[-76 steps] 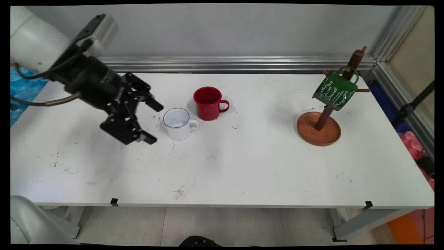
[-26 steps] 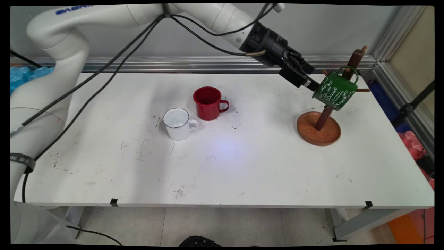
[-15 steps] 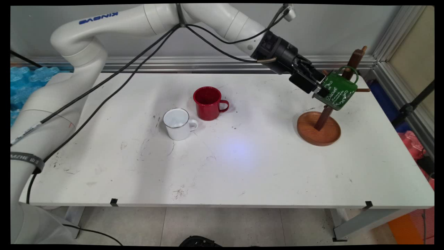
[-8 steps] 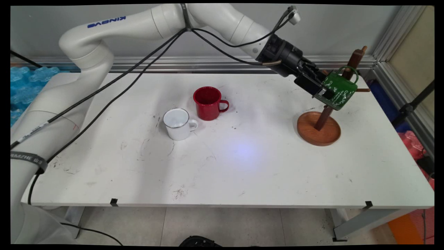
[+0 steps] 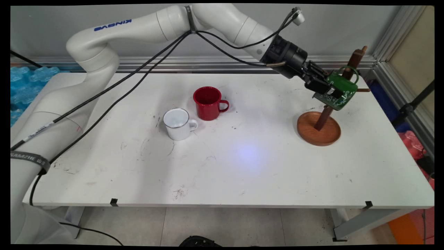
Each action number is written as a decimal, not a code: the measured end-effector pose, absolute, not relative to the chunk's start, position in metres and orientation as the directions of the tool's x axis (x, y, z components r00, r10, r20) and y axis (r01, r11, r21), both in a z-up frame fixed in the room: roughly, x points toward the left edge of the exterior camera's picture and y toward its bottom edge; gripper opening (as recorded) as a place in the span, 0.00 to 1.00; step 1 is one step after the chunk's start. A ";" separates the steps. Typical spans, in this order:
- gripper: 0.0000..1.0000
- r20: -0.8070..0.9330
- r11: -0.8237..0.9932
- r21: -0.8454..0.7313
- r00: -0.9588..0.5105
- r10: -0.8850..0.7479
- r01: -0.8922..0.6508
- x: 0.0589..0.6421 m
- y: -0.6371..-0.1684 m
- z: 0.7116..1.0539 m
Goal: Pick up the green mug from the rack, then place the picked object on the table
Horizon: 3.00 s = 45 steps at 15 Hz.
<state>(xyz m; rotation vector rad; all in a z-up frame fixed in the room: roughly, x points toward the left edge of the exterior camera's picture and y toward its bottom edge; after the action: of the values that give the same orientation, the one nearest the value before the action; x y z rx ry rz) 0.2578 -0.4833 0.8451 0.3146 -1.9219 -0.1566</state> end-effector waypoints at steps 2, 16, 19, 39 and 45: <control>0.00 0.894 0.955 0.265 -0.338 -0.295 -0.135 0.256 -0.483 0.845; 0.00 0.894 0.955 0.282 -0.338 -0.295 -0.088 0.258 -0.472 0.858; 0.00 0.894 0.957 0.282 -0.343 -0.290 -0.072 0.260 -0.466 0.864; 0.00 0.881 0.955 0.256 -0.371 -0.294 -0.149 0.294 -0.386 0.922; 0.00 0.862 0.954 0.206 -0.421 -0.281 -0.216 0.307 -0.351 0.936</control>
<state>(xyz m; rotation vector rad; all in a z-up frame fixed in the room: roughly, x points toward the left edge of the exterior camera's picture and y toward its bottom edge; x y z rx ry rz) 0.3068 -0.3507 0.9356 0.3545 -2.0223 -0.0752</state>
